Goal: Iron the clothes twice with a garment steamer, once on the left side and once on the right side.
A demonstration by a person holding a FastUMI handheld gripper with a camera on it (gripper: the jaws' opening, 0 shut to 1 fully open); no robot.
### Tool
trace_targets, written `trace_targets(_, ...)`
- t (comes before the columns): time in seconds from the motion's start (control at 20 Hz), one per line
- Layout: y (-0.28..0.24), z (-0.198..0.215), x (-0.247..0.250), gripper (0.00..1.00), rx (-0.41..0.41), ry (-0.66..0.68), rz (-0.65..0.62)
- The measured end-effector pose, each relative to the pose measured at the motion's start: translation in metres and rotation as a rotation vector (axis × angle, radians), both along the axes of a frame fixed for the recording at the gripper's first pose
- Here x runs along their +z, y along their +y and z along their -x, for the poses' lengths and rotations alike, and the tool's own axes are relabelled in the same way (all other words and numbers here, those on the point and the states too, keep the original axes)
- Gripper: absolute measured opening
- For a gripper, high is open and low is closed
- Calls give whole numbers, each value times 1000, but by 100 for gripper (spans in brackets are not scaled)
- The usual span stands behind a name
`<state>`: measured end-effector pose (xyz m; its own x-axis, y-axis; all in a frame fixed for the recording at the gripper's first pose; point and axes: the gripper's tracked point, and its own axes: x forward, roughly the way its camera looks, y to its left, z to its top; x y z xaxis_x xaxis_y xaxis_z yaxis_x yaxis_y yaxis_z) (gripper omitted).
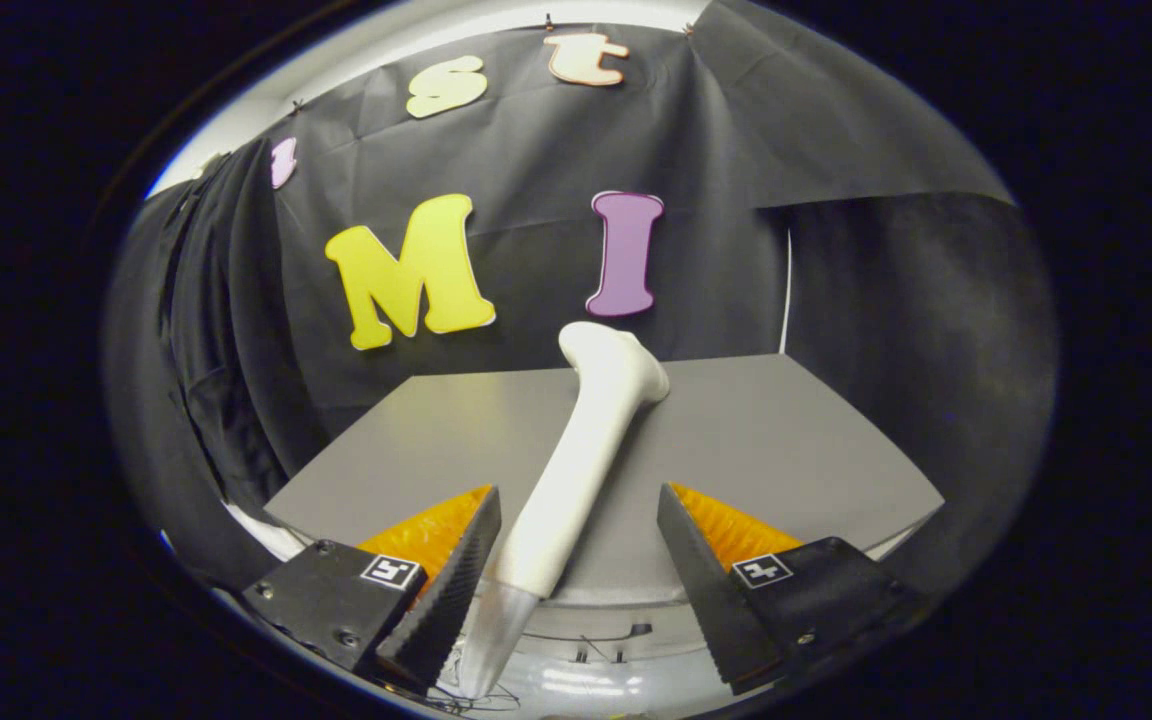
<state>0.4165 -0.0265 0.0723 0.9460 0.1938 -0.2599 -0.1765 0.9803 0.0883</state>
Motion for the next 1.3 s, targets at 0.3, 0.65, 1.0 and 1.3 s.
trace_targets(0.3,16,-22,-5,93,41,50,10)
trace_targets(0.65,15,-24,-4,57,40,97,-128)
trace_targets(1.0,26,-5,20,38,30,27,-160)
trace_targets(1.3,50,46,62,35,5,-84,-139)
